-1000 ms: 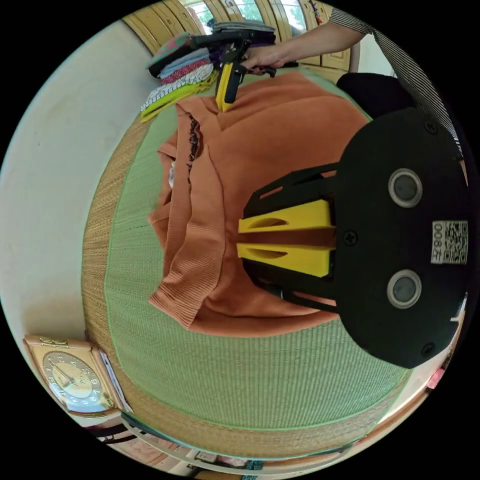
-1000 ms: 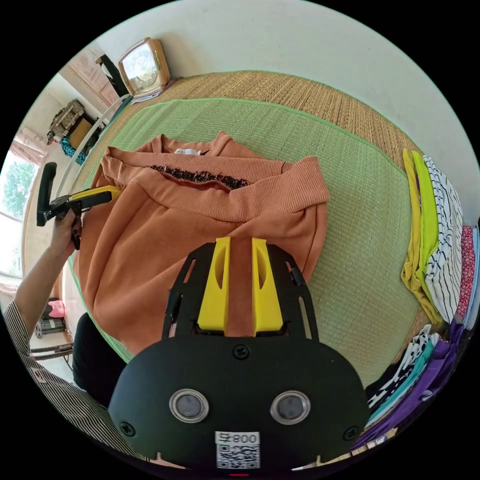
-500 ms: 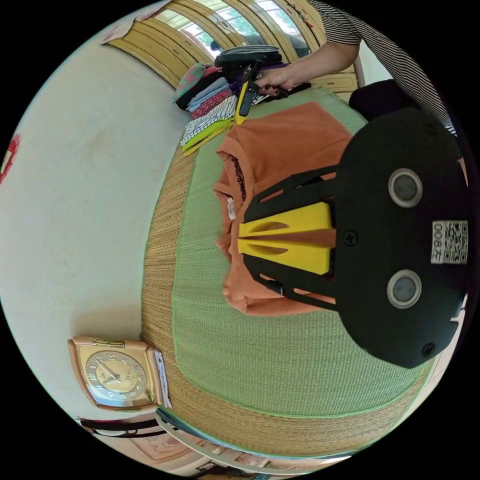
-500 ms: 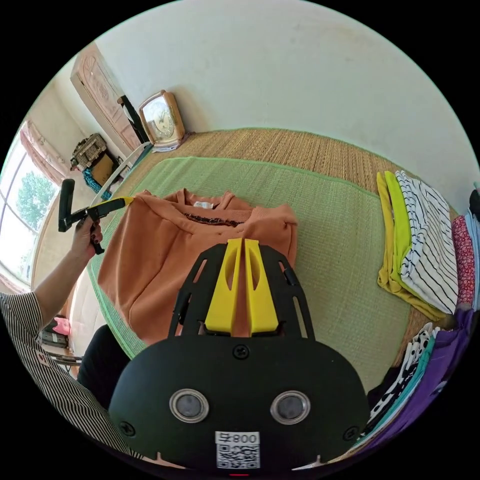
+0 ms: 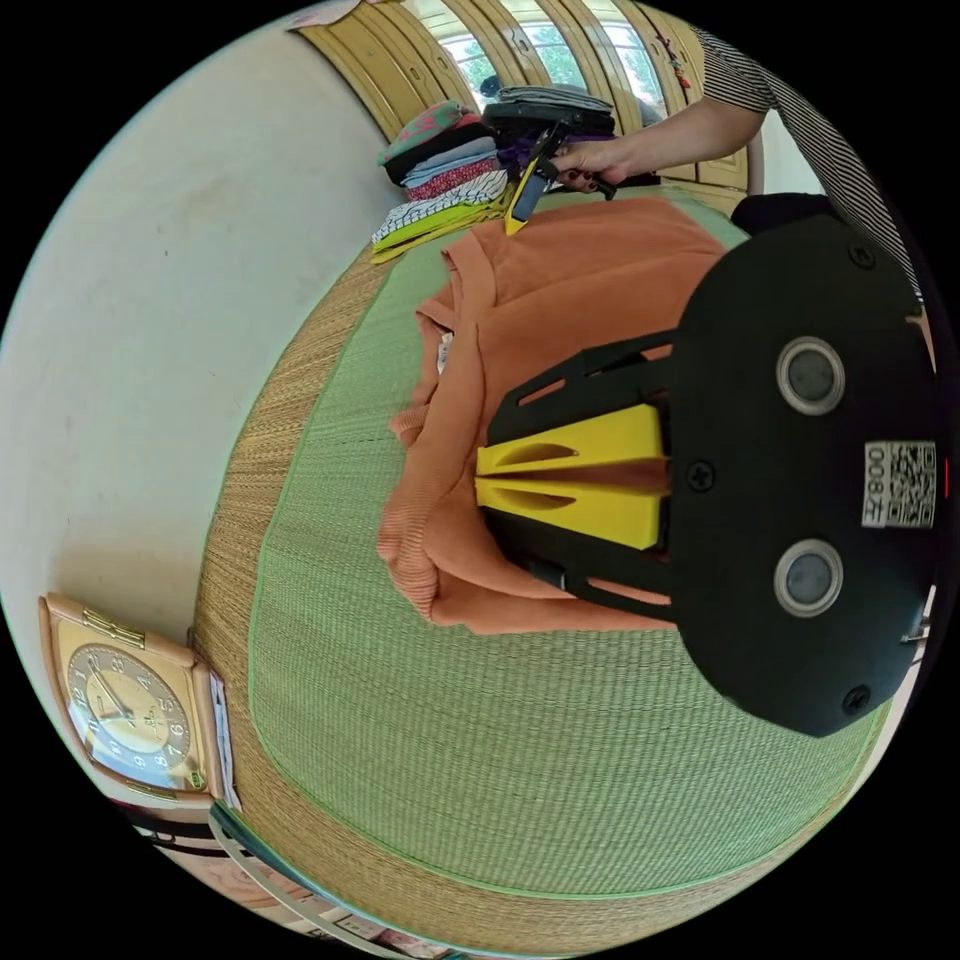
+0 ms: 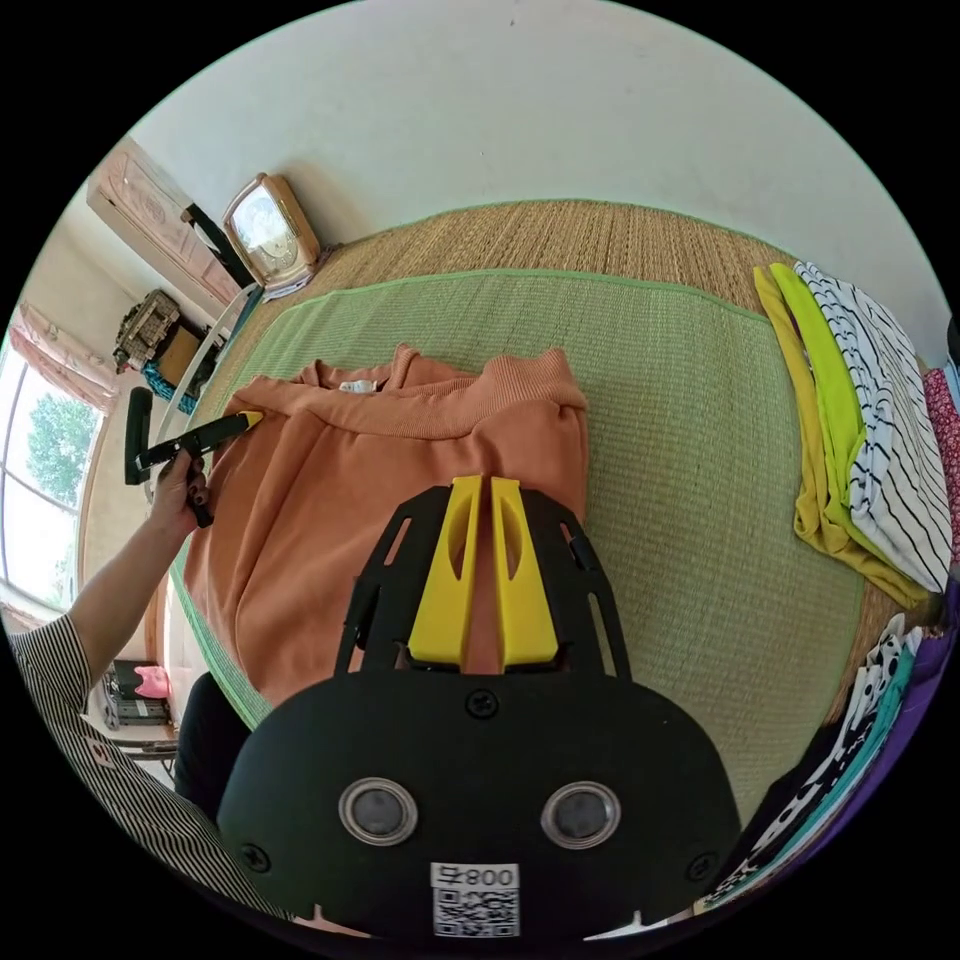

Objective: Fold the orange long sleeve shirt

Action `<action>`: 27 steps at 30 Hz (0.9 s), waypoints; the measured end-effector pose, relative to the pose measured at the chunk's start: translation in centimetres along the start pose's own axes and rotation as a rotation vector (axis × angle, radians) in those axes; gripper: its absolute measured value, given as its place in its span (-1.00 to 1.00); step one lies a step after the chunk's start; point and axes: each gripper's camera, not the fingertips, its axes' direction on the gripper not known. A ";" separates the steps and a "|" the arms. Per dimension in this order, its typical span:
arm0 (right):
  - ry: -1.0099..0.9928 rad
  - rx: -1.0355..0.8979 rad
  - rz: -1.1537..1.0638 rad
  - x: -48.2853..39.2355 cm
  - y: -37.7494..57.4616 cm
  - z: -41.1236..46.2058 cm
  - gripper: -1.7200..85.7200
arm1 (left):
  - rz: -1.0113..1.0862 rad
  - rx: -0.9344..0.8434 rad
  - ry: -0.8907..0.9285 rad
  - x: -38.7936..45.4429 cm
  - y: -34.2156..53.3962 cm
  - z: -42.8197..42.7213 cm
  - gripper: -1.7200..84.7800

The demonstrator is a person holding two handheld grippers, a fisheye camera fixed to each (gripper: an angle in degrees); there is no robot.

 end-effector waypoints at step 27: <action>0.138 -0.068 -0.087 -0.2 -4.2 6.3 -0.96 | 0.304 -0.126 -0.026 7.6 2.1 6.4 -0.95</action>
